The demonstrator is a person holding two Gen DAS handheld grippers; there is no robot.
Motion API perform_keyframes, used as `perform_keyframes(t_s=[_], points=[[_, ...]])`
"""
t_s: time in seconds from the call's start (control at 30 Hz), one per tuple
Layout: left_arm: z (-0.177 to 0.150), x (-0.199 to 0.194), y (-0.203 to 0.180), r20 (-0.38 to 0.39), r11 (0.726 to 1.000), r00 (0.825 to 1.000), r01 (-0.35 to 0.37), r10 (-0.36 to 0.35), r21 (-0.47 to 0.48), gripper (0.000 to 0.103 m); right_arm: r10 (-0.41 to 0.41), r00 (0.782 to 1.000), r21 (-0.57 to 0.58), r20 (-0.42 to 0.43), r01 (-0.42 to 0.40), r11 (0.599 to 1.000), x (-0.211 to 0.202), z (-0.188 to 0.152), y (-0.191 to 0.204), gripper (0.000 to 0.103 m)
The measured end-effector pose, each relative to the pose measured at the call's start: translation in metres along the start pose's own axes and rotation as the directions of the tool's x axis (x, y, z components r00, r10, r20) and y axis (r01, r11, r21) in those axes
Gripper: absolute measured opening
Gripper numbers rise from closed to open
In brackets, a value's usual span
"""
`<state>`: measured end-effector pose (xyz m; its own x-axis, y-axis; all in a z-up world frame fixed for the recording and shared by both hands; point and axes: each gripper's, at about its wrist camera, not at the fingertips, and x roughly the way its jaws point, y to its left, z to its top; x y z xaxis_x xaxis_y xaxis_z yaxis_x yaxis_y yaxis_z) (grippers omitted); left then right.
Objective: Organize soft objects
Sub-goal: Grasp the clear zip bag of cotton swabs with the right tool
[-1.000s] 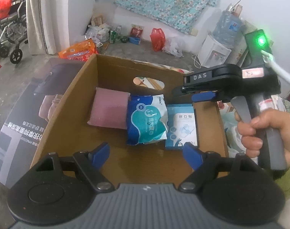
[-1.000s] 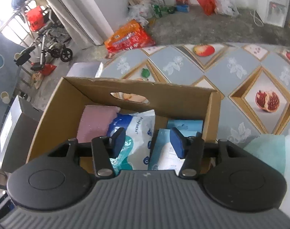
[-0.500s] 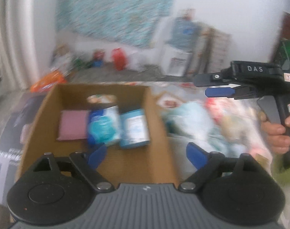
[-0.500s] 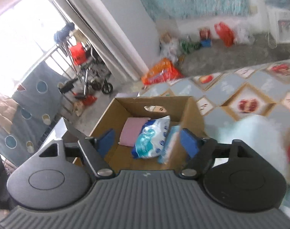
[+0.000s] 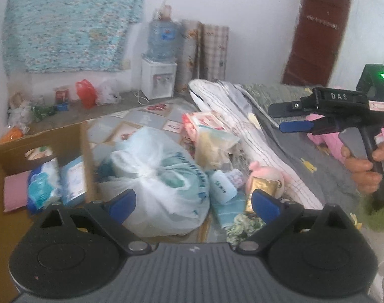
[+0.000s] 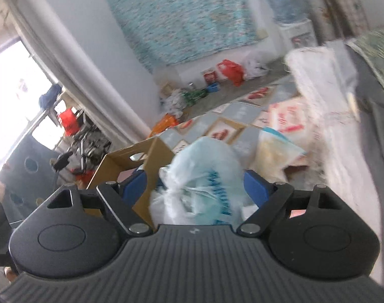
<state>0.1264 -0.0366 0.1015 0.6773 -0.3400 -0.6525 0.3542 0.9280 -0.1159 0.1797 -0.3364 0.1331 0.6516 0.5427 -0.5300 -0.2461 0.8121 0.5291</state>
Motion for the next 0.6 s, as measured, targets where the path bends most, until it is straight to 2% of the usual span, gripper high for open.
perform_keyframes(t_s=[0.13, 0.3, 0.4, 0.53, 0.6], points=[[0.023, 0.035, -0.024, -0.053, 0.999, 0.998, 0.044, -0.043, 0.016, 0.099, -0.002, 1.0, 0.059, -0.007, 0.002, 0.998, 0.009, -0.004, -0.033, 0.084], [0.05, 0.097, -0.051, -0.098, 0.992, 0.994, -0.038, 0.05, 0.117, 0.096, -0.027, 0.999, 0.164, -0.04, 0.034, 0.986, 0.048, 0.009, -0.071, 0.084], [0.062, 0.142, -0.053, -0.16, 0.987, 0.982, -0.074, 0.097, 0.141, 0.085, -0.042, 0.996, 0.197, -0.079, 0.057, 0.979, 0.083, 0.018, -0.089, 0.084], [0.074, 0.193, -0.044, -0.224, 0.98, 0.964, -0.106, 0.142, 0.167, 0.062, -0.061, 0.984, 0.248, -0.165, 0.101, 0.963, 0.132, 0.023, -0.118, 0.078], [0.078, 0.213, -0.04, -0.255, 0.975, 0.955, -0.1, 0.15, 0.198, 0.061, -0.053, 0.979, 0.266, -0.195, 0.105, 0.958, 0.153, 0.024, -0.128, 0.077]])
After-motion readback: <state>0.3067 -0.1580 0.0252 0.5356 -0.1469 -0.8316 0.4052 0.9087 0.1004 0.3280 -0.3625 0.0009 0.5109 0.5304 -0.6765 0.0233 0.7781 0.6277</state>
